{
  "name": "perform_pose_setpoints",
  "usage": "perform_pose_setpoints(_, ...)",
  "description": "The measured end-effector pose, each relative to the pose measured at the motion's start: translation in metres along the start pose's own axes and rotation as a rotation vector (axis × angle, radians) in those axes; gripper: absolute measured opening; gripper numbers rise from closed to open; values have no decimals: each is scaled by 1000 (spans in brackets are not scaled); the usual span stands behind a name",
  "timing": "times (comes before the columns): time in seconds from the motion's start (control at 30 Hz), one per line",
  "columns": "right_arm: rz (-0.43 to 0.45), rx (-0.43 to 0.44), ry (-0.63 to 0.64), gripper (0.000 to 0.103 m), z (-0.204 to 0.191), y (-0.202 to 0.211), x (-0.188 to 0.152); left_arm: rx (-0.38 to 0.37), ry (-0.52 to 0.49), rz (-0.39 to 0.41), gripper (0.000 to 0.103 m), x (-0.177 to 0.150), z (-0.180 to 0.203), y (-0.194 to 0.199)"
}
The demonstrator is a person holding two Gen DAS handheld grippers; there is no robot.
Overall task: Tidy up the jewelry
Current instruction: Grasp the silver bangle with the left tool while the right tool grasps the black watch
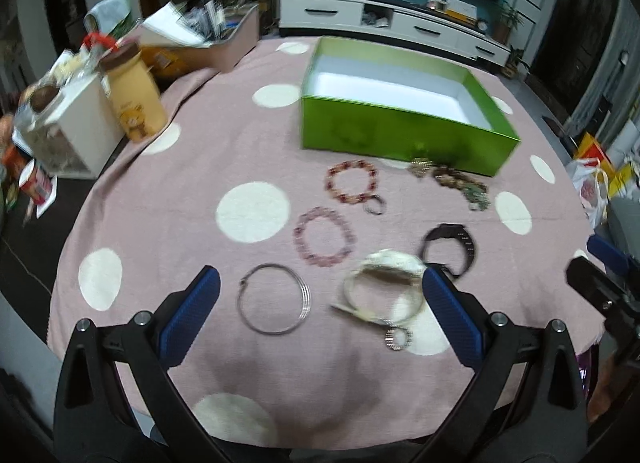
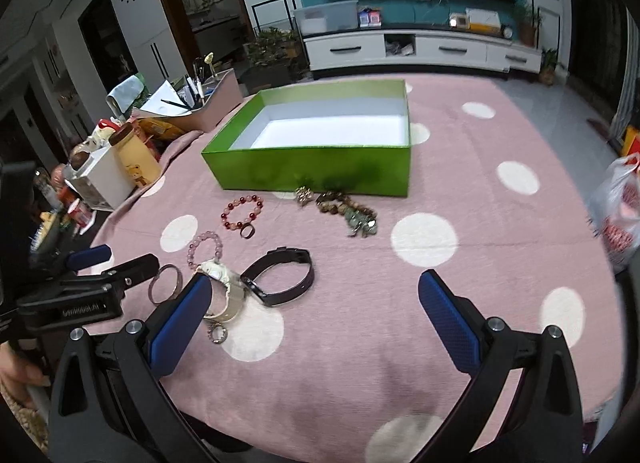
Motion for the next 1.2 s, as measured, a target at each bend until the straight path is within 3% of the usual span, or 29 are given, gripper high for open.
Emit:
perform_pose_setpoints(0.2, -51, 62, -13, 102, -1, -17, -8, 19, 85, -27, 101, -9, -43, -15)
perform_pose_setpoints(0.4, -75, 56, 21, 100, -1, -33, -11, 53, 70, -45, 99, -23, -58, -26)
perform_pose_setpoints(0.73, -138, 44, 18, 73, 1, -67, -14, 128, 20, -113, 58, -31, -60, -63)
perform_pose_setpoints(1.03, -178, 16, 72, 47, -10, -95, -11, 74, -36, -68, 17, -27, -50, -64)
perform_pose_setpoints(1.13, -193, -15, 104, 34, -14, -106, -12, 46, -12, -54, 6, -25, -52, -65)
perform_pose_setpoints(1.2, -183, -33, 118, 21, -13, -110, -12, 20, 11, -49, 5, -24, -56, -65)
Point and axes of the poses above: each gripper's, at about its wrist camera, not at the fingertips, and y roughly against the way its jaws point, z to its right, x to its top, the point moved 3 cm from there along -y, roughly the way its jaws point
